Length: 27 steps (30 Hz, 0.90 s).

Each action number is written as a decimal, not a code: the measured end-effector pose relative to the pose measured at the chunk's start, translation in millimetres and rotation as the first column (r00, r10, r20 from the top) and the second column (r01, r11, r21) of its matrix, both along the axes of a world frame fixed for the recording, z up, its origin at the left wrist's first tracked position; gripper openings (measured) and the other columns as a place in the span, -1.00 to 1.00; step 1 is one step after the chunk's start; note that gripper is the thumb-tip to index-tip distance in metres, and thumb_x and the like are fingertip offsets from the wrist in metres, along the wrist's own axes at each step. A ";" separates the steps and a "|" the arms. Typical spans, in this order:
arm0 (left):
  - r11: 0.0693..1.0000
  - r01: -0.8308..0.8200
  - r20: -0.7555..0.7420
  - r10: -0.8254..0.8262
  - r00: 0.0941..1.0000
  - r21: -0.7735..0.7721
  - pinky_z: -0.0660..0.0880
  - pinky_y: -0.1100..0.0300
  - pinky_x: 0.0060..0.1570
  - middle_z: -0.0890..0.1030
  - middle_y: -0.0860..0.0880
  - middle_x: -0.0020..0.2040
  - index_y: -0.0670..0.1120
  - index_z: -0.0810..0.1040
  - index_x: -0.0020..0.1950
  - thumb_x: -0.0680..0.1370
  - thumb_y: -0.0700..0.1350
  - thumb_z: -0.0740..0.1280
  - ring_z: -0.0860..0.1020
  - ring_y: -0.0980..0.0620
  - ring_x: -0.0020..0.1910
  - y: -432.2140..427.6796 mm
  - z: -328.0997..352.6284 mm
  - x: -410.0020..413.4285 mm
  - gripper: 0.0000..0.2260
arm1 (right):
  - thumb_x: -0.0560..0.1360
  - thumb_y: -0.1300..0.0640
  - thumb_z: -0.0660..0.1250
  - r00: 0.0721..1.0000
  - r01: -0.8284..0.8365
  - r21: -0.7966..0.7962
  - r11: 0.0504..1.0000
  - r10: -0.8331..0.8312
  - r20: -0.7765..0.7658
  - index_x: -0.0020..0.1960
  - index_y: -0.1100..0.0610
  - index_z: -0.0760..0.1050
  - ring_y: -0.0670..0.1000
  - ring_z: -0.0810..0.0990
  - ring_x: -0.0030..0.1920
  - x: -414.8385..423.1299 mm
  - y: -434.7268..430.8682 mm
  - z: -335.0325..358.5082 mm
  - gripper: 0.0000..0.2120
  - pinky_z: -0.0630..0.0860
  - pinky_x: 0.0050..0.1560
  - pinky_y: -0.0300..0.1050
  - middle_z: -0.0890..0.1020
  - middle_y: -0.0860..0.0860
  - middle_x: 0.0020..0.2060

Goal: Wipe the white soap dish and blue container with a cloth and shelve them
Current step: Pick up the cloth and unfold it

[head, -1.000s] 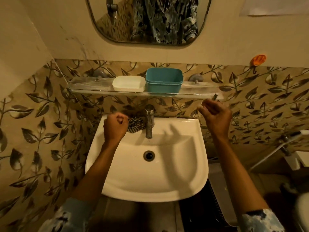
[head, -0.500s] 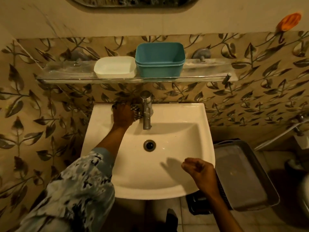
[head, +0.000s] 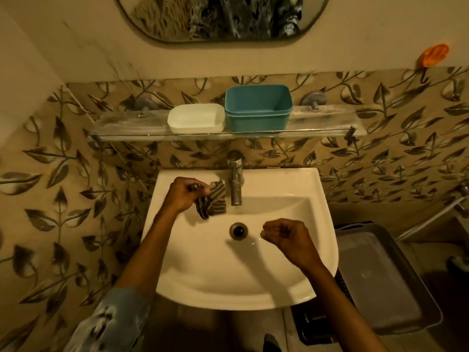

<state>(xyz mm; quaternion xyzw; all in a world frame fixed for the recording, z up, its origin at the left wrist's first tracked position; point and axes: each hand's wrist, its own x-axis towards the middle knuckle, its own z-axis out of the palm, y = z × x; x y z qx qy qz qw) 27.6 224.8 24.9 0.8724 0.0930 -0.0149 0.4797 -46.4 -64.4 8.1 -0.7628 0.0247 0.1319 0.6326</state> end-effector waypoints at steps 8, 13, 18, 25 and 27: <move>0.886 0.454 0.137 -0.439 0.888 -0.098 0.56 0.28 0.02 0.70 0.06 -0.05 -0.06 0.67 0.02 0.47 -0.12 0.40 0.62 0.16 0.01 -38.6 115.4 -52.8 -0.85 | 0.41 0.01 0.46 0.946 -0.208 0.035 0.977 0.192 0.262 0.23 -0.01 0.46 -0.18 0.51 0.21 8.9 48.2 93.7 -0.58 0.48 0.21 -0.21 0.55 -0.15 0.16; 0.857 0.492 0.201 -0.461 0.865 -0.154 0.59 0.22 -0.15 0.68 0.05 0.01 -0.02 0.65 0.03 0.55 -0.14 0.31 0.62 0.12 0.00 -62.6 143.9 -62.6 -0.85 | 0.46 0.16 0.42 0.921 -0.269 0.035 0.963 0.246 0.301 0.13 0.13 0.56 -0.09 0.64 0.01 -9.9 37.2 115.7 -0.76 0.58 0.02 -0.20 0.67 -0.03 -0.04; 0.846 0.527 0.249 -0.494 0.833 -0.084 0.52 0.26 -0.09 0.66 0.11 0.01 -0.02 0.65 0.04 0.55 -0.15 0.30 0.60 0.20 0.02 -85.5 155.0 -69.2 -0.85 | 0.47 0.22 0.40 0.910 -0.191 -0.032 0.981 0.190 0.370 0.03 0.23 0.58 0.04 0.64 0.00 -25.4 14.9 127.8 -0.84 0.61 -0.01 -0.11 0.67 0.14 -0.06; 0.849 0.528 0.289 -0.505 0.814 -0.004 0.55 0.17 0.02 0.64 0.04 0.05 -0.06 0.63 0.13 0.54 -0.23 0.31 0.58 0.14 0.07 -100.7 175.7 -75.9 -0.79 | 0.45 0.25 0.40 0.887 -0.092 -0.195 0.977 0.169 0.429 -0.14 0.02 0.60 -0.10 0.63 -0.10 -31.9 -28.7 162.5 -0.87 0.58 -0.07 -0.15 0.65 -0.07 -0.20; 0.827 0.562 0.277 -0.545 0.791 0.020 0.53 0.21 0.00 0.63 0.04 0.08 -0.05 0.61 0.16 0.54 -0.25 0.30 0.57 0.14 0.10 -103.9 176.9 -79.1 -0.76 | 0.44 0.25 0.42 0.886 -0.044 -0.228 0.973 0.143 0.441 -0.16 -0.02 0.61 -0.16 0.63 -0.13 -34.2 -40.6 173.8 -0.83 0.56 -0.09 -0.21 0.65 -0.12 -0.21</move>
